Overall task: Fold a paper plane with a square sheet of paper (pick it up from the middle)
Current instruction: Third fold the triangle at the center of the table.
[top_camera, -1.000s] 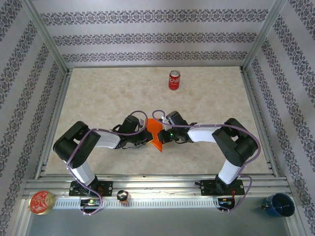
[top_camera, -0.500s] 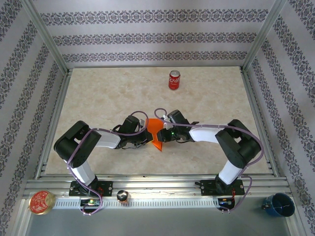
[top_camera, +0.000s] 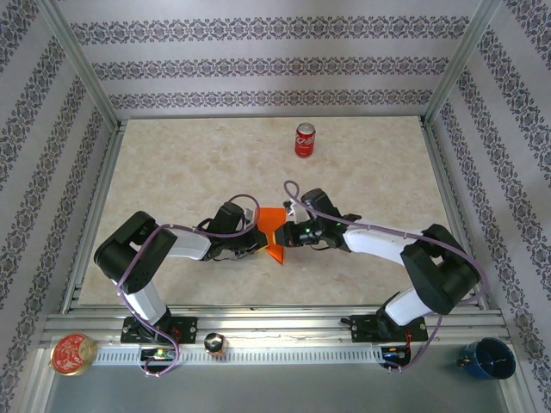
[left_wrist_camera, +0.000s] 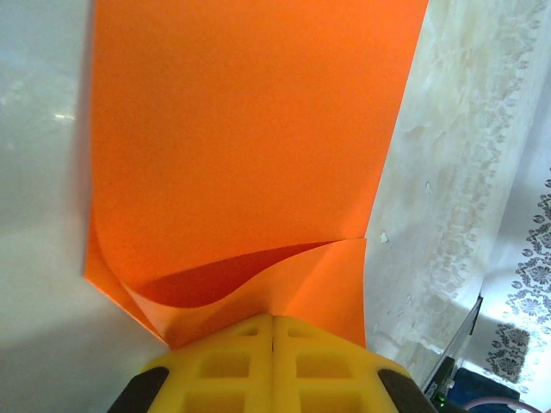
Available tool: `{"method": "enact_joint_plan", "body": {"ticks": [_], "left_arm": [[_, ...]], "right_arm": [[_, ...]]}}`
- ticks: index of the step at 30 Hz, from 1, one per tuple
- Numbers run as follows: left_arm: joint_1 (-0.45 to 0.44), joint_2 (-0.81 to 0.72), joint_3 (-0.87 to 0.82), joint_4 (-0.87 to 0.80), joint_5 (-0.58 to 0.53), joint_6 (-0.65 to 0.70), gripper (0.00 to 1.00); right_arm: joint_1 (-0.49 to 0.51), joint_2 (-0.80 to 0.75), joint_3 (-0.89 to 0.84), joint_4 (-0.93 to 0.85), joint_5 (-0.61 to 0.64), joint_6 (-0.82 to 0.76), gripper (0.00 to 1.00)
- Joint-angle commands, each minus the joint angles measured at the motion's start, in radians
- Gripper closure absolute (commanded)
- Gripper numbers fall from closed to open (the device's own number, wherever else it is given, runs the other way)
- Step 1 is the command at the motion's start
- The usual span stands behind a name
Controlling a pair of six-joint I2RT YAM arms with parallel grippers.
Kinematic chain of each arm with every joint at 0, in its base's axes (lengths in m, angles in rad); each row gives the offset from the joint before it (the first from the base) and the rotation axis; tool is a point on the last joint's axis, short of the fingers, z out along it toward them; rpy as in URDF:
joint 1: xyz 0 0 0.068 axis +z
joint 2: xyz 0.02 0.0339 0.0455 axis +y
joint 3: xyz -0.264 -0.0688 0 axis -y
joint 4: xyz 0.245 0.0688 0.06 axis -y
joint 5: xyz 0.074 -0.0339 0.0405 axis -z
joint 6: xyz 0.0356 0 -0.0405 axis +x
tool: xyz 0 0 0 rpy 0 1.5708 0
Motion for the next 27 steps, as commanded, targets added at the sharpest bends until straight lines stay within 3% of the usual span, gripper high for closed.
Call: {"method": "enact_joint_plan", "body": {"ticks": [1, 6, 27], "left_arm": [[-0.009, 0.023, -0.003, -0.072, -0.037, 0.026, 1.0], [-0.009, 0.025, -0.004, -0.071, -0.036, 0.029, 1.0], [-0.009, 0.022, -0.015, -0.065, -0.039, 0.029, 1.0]], "right_arm": [[0.029, 0.049, 0.034, -0.018, -0.051, 0.016, 0.95], [0.05, 0.102, 0.058, -0.042, -0.036, 0.017, 0.99], [0.069, 0.204, 0.047, -0.083, -0.001, 0.012, 0.99]]}}
